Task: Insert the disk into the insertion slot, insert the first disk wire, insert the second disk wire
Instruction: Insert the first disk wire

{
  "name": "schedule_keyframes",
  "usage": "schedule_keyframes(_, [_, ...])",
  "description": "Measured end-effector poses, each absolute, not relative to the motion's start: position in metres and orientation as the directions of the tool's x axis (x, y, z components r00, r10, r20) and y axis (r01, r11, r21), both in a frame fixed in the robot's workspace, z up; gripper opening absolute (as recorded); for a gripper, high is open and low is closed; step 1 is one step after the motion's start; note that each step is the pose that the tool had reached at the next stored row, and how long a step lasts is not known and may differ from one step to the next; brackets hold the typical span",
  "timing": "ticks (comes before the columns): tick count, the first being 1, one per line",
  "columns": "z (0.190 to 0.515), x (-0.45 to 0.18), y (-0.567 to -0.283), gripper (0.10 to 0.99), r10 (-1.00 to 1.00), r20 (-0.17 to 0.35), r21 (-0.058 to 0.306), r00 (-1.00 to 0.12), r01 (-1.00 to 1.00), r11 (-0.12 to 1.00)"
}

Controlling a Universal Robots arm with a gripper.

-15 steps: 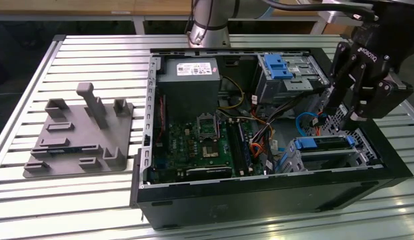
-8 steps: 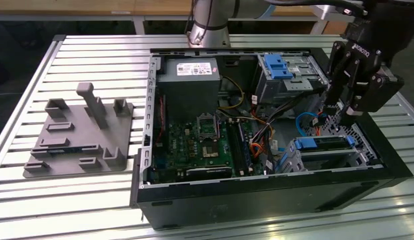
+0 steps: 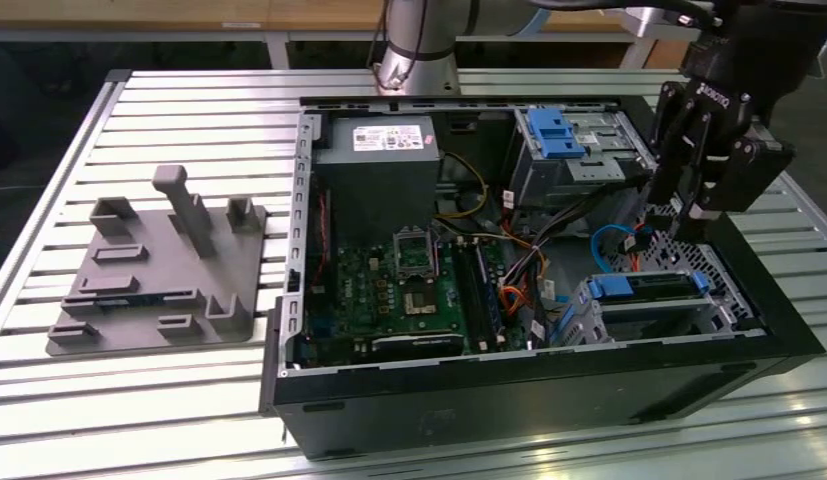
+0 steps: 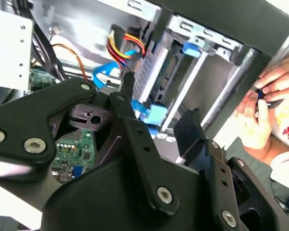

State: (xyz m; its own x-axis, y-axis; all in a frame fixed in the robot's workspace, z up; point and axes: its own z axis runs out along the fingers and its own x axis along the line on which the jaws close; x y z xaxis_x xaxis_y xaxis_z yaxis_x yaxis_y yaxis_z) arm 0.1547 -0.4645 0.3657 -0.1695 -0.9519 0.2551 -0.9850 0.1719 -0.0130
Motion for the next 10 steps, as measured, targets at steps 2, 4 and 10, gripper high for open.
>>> schedule_keyframes(2, [0.363, 0.157, -0.461, 0.612, -0.952, 0.255, -0.013, -0.170, -0.985, 0.173])
schedule_keyframes(4, [0.361, 0.161, -0.456, 0.612, -0.951, 0.257, -0.013, -0.170, -0.985, 0.173])
schedule_keyframes(10, [0.357, 0.164, -0.449, 0.533, -0.943, 0.287, -0.006, -0.166, -0.985, 0.172])
